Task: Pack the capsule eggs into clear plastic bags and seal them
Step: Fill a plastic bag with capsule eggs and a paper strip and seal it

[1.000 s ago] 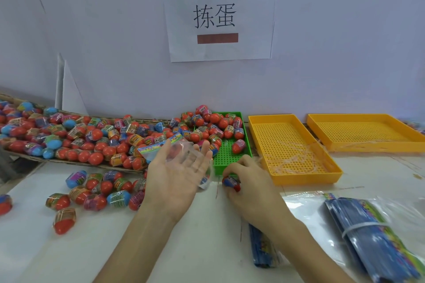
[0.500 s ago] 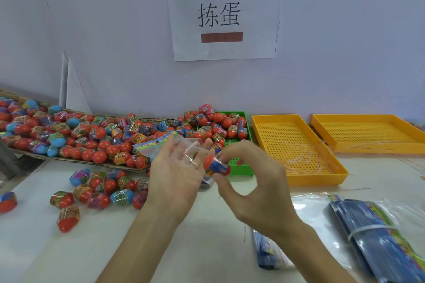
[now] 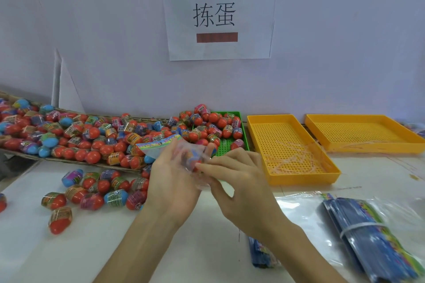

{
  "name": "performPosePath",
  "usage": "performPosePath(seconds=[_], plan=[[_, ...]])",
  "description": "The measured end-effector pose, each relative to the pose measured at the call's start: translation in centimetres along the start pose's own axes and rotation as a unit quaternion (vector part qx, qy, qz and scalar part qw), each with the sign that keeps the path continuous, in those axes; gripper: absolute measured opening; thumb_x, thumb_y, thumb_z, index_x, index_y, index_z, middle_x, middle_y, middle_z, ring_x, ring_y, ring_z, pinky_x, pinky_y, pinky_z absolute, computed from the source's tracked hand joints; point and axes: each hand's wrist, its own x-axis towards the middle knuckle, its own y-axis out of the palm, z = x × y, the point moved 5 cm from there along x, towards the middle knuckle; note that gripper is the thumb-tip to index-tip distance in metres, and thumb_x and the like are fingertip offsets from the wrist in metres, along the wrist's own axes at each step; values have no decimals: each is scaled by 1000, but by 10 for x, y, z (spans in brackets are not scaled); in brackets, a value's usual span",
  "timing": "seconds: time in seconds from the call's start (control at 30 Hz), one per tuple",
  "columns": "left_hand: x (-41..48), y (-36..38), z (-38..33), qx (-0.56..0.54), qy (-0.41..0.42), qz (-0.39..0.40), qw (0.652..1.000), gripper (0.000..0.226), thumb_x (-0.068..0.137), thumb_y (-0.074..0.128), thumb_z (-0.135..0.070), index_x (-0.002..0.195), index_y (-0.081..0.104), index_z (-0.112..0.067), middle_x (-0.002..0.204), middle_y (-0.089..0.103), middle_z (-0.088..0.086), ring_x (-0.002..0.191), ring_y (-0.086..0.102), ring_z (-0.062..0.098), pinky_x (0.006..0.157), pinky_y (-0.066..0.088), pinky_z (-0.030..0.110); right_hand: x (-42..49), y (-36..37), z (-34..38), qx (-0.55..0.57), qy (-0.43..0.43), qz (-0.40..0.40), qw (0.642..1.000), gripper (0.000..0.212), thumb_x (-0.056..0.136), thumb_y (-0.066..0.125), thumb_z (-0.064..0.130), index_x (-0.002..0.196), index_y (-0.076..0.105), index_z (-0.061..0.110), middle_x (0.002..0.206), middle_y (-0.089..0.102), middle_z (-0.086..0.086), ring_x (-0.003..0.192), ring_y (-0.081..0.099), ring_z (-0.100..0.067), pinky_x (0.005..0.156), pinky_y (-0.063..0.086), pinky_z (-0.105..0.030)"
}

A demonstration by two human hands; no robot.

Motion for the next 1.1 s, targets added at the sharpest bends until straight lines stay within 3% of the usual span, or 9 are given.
performPosePath(seconds=[0.1,0.23,0.3,0.4,0.5,0.73,0.83,0.93,1.1], plan=[[1,-2,-7,-17,10,-16,1000,68,94,54,-44,145,47,-1,114,67,19,107,63,29,98,51,41,0,-2,3,12,-7,-8,1000,37,90,58,11,119,73,29,120,70,20,111,55,-9,97,33,-33],[5,-6,-24,-107,63,-37,992,65,98,59,-36,148,41,0,114,59,23,81,66,27,73,58,38,4,-15,-13,67,89,-111,988,29,88,57,3,99,76,22,102,71,13,103,59,-5,91,46,-26],[5,-10,-32,-129,79,-38,988,62,98,59,-36,146,42,0,122,59,23,81,68,28,73,57,39,9,-4,-23,70,158,-16,985,24,92,62,6,104,74,23,102,70,13,97,58,-1,89,52,-23],[7,-17,-39,-135,95,-49,985,65,100,57,-36,150,38,1,145,49,23,110,58,30,88,54,40,6,31,-23,15,161,197,967,35,96,63,26,131,60,33,118,61,14,98,55,-5,87,50,-24],[10,-18,-38,-135,93,-49,985,63,100,56,-36,148,41,2,145,49,21,113,58,30,89,53,41,4,53,-16,-47,124,265,955,43,96,61,32,137,49,32,126,53,9,107,53,-16,84,43,-29],[10,-18,-34,-133,100,-46,985,46,101,58,-34,136,49,-5,141,50,19,84,67,28,74,53,42,1,38,-26,50,202,137,968,23,88,71,16,106,64,28,101,62,13,90,58,-7,81,53,-25],[10,-16,-34,-132,103,-47,985,37,100,59,-33,127,51,-9,127,51,18,84,68,29,70,53,41,3,6,-30,108,214,-18,971,23,83,80,14,98,69,27,94,63,17,86,60,-3,74,51,-16],[7,-13,-31,-109,107,-58,987,54,100,59,-35,144,45,-7,133,55,20,87,71,28,75,54,42,7,-20,-23,144,162,-131,967,24,82,81,13,102,71,22,94,63,15,89,60,-6,74,47,-11],[7,-10,-22,-55,79,-46,994,49,101,54,-41,140,49,-12,138,59,24,116,65,32,93,55,46,9,-10,-4,146,95,-67,982,29,83,81,14,110,73,20,103,65,12,97,60,-4,79,48,-11]])
